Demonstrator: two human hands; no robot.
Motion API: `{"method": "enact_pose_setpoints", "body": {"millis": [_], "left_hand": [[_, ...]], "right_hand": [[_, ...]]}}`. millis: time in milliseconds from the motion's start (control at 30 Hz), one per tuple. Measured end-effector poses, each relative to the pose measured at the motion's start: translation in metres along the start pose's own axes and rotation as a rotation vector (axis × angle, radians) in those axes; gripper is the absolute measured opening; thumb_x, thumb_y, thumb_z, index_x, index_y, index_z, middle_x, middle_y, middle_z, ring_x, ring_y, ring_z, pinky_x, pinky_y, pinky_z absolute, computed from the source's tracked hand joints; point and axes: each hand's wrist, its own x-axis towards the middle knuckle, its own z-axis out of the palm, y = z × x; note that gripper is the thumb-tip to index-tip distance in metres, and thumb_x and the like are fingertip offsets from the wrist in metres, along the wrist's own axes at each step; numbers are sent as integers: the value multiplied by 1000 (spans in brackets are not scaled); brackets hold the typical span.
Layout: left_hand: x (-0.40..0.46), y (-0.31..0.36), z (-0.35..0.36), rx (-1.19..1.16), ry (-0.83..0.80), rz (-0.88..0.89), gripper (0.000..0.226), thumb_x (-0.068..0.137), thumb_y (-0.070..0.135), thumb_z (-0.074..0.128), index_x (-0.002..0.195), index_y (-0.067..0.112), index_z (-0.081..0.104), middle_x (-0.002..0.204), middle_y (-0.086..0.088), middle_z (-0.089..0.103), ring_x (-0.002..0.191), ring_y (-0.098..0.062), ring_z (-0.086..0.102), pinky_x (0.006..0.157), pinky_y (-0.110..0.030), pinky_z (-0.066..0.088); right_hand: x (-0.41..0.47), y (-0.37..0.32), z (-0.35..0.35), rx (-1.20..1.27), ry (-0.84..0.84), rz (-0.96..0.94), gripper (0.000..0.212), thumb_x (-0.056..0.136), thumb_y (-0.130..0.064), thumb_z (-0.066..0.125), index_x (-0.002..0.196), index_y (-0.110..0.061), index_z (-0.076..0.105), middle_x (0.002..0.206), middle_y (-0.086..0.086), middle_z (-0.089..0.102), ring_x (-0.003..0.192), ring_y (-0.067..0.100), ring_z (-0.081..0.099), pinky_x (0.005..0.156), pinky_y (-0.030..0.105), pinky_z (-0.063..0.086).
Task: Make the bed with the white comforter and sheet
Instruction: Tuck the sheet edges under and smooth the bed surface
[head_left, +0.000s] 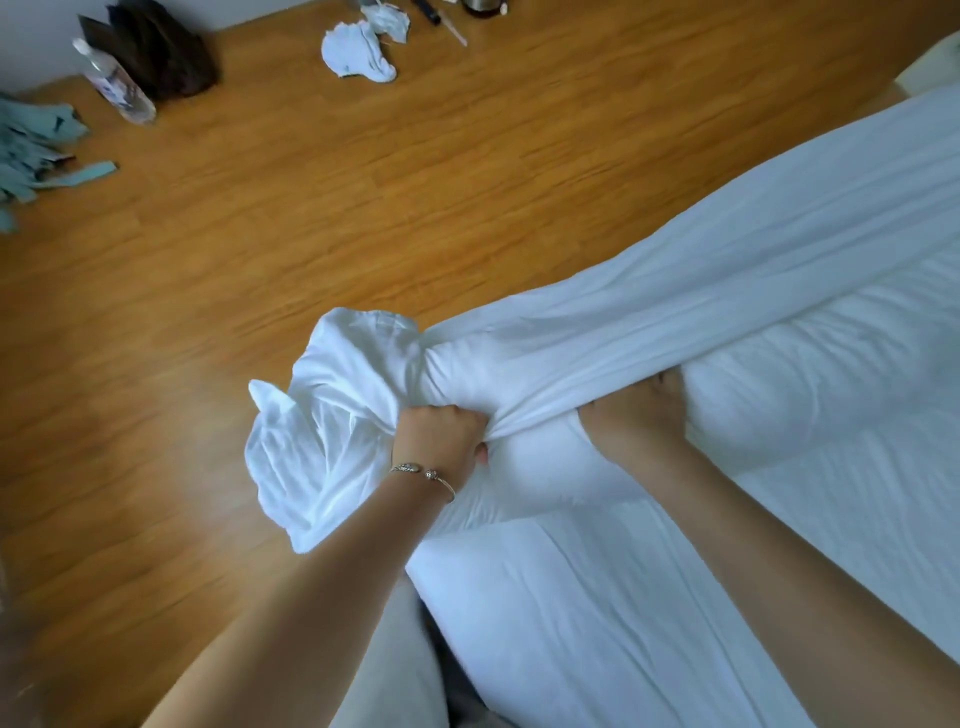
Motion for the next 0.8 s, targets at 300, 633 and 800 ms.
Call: {"method": "enact_pose_setpoints", "body": {"millis": [300,633,800], "left_hand": [[-8,-6,6,-46,134,92,20,94,35,51,105,22,63,105,-2,69,96,-23,66,67,-26,35],[-18,-16,2,-28,158,296,40,71,57,73,83,20,64,77,1,69,70,-19,67,55,-23,35],[-18,-69,-33,72,109,218,67,72,87,39,87,25,61,96,3,69,95,-20,62,77,-30,39]], "right_hand": [[-31,-22,5,-230,158,-607,92,36,-65,85,113,-20,59,104,-2,58,100,24,56,101,41,31],[-44,-49,44,-176,236,-428,55,22,-14,89,62,-22,52,57,-7,51,56,19,55,54,28,36],[-29,-60,46,-179,266,-375,50,25,-6,87,62,-22,57,57,-6,55,54,21,57,53,28,36]]}}
